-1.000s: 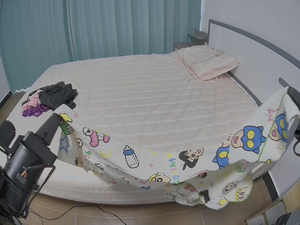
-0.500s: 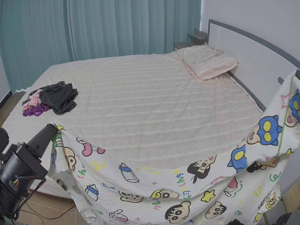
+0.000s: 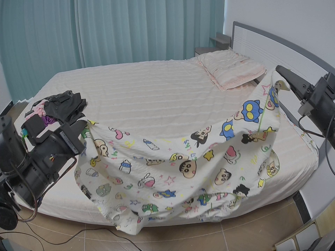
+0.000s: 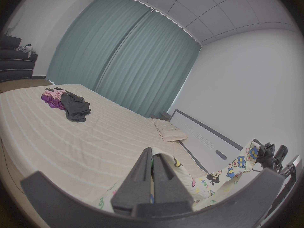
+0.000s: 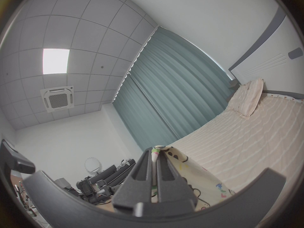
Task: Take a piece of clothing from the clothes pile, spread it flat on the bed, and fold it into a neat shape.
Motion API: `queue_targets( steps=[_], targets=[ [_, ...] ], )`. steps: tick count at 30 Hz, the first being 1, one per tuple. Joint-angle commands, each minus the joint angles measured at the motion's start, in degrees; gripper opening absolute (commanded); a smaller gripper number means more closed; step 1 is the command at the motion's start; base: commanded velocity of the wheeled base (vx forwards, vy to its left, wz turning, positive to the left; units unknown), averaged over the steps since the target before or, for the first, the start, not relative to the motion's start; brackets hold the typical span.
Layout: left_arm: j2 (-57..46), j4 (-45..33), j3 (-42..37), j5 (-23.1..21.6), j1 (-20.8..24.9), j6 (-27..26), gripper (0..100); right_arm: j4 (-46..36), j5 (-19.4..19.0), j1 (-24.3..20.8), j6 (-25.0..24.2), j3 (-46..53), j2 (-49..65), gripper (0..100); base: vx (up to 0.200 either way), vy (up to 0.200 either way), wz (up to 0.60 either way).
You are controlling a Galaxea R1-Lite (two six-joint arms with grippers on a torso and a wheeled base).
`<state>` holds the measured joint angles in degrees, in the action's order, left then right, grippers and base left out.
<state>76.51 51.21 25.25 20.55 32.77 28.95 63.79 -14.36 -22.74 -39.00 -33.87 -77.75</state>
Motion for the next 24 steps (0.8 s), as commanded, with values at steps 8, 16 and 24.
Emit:
queue_targets(
  steps=[8,16,24],
  targets=[
    [18.2,0.2,16.1,-0.8,-4.8,1.2,0,1.2,0.0,5.5,0.3,-11.4,-16.8,0,0.2,0.0,0.0],
    [28.3,2.1,23.9,-1.0,-8.8,1.3,0,1.2,0.1,8.1,0.3,-17.3,-22.1,0,0.2,0.0,0.0],
    [37.0,3.3,30.3,-1.7,-10.3,1.1,0,0.6,0.1,9.5,0.3,-22.8,-29.3,0,0.2,0.0,0.0]
  ],
)
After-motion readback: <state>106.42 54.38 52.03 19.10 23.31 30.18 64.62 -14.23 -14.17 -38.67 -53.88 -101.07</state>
